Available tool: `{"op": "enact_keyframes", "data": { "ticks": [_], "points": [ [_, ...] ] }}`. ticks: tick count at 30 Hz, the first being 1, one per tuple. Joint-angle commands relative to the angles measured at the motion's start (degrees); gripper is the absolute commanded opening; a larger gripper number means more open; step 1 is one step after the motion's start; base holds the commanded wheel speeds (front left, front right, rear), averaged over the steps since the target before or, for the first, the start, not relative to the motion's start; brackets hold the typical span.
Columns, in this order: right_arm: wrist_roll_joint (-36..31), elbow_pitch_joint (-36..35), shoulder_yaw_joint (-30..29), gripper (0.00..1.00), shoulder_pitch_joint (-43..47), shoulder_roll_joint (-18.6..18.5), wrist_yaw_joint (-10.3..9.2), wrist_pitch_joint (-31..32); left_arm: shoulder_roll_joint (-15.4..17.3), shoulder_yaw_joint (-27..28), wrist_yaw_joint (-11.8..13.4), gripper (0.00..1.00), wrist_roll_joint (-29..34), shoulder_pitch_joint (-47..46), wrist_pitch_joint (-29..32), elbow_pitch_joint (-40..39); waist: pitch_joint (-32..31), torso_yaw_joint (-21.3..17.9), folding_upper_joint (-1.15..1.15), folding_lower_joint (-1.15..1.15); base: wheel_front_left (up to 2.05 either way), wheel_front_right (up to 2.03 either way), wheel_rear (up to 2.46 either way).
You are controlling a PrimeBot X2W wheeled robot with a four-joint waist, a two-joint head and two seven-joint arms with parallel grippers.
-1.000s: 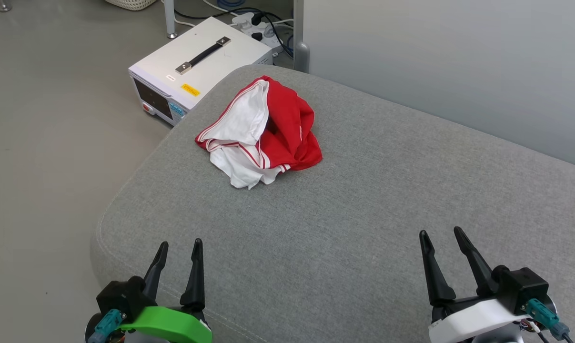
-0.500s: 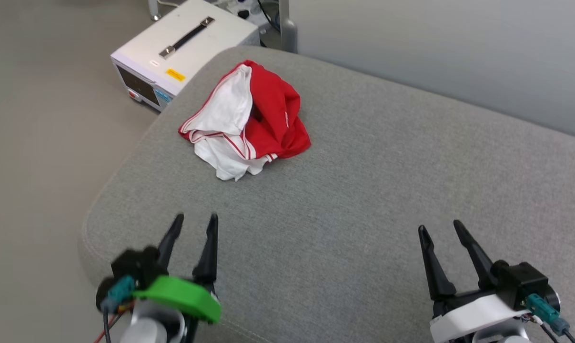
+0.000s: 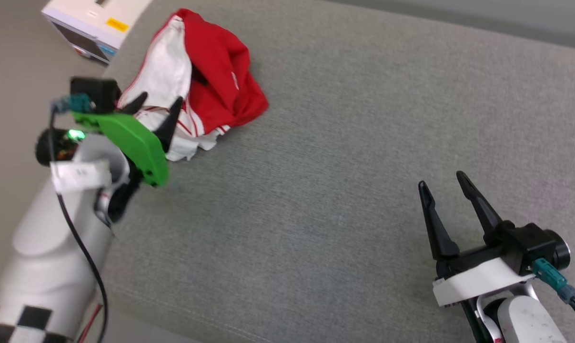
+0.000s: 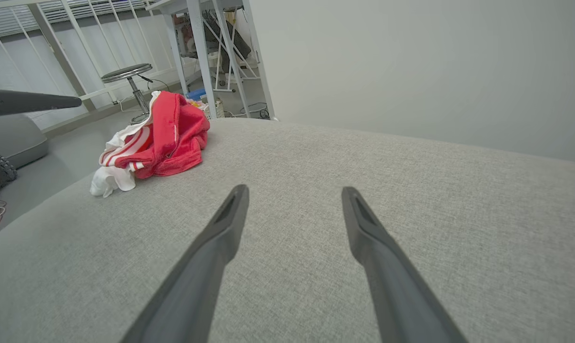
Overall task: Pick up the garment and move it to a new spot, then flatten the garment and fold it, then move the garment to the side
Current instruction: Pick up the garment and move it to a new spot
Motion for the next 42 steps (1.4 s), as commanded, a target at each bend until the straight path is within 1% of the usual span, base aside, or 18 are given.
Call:
{"op": "enact_keyframes", "data": {
  "ticks": [1, 6, 11, 17, 22, 23, 24, 26, 33, 37, 42],
  "points": [
    [-0.4, -0.3, 0.3, 1.0, -1.3, -0.3, -0.04, -0.3, 1.5, -0.8, -0.2, 1.0, -1.3, -2.4, 1.8, 1.4, 5.7, -4.9, 0.0, -0.01, 0.0, 0.0, 0.0],
    [-0.7, -0.6, 0.6, 1.0, -2.9, -0.1, -0.04, -0.3, 5.7, -3.8, -0.2, 1.0, -5.4, -8.6, 7.6, 6.2, 8.7, -7.2, 0.0, -0.01, 0.0, 0.0, 0.0],
    [-0.9, -0.7, 0.6, 1.0, -3.7, -0.3, -0.04, -0.3, 8.0, -6.2, -0.2, 1.0, -9.7, -12.7, 9.5, 9.3, 11.0, -8.4, 0.0, -0.01, 0.0, 0.0, 0.0],
    [-1.1, -0.6, 0.7, 1.0, -4.4, -0.4, -0.04, -0.3, 9.1, -8.7, -0.2, 1.0, -11.5, -15.8, 9.2, 14.0, 12.5, -8.9, 0.0, -0.01, 0.0, 0.0, 0.0],
    [-1.4, -0.5, 0.7, 1.0, -4.5, -0.5, -0.04, -0.3, 8.2, -9.3, -0.2, 1.0, -12.8, -17.6, 8.3, 19.8, 13.0, -8.8, 0.0, -0.01, 0.0, 0.0, 0.0],
    [-1.4, -0.5, 0.7, 1.0, -4.5, -0.5, -0.04, -0.3, 8.0, -9.6, -0.2, 0.38, -13.0, -17.8, 8.0, 20.6, 13.0, -8.8, 0.0, -0.01, 0.0, 0.0, 0.0],
    [-1.4, -0.4, 0.7, 1.0, -4.5, -0.5, -0.04, -0.3, 8.0, -9.8, -0.2, 0.0, -13.3, -17.9, 7.5, 21.2, 13.0, -8.7, 0.0, -0.01, 0.0, 0.0, 0.0],
    [-1.5, -0.3, 0.7, 1.0, -4.4, -0.5, -0.04, -0.3, 8.0, -10.3, -0.2, 0.0, -13.7, -18.0, 6.4, 21.7, 12.8, -8.6, 0.0, -0.01, 0.0, 0.0, 0.0],
    [-1.3, 1.0, 0.8, 1.0, -3.8, -0.2, -0.04, -0.3, 9.5, -11.3, -0.2, 0.0, -14.2, -18.5, -1.9, 22.2, 9.4, -7.8, 0.0, -0.01, 0.0, 0.0, 0.0],
    [-0.6, 1.7, 0.8, 1.0, -3.2, 0.3, -0.04, -0.3, 10.9, -12.1, -0.2, 0.0, -13.9, -18.8, -6.5, 21.6, 5.6, -7.6, 0.0, -0.01, 0.0, 0.0, 0.0],
    [0.3, 2.5, 0.2, 1.0, -1.7, 1.3, -0.04, -0.3, 12.8, -13.3, -0.2, 0.0, -12.0, -19.3, -12.8, 18.4, 0.3, -7.6, 0.0, -0.01, 0.0, 0.0, 0.0]
  ]
}}
